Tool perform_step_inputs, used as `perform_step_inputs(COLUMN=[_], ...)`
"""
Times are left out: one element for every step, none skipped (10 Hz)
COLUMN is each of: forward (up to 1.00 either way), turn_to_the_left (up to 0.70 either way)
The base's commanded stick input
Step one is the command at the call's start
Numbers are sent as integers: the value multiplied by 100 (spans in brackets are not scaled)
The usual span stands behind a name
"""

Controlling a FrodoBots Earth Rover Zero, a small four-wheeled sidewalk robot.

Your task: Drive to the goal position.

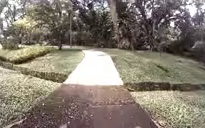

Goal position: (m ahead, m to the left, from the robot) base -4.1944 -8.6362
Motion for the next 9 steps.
perform_step_inputs(forward=[50,50,50,50,50,50,50,50,50], turn_to_the_left=[9,0,0,0,0,0,0,0,0])
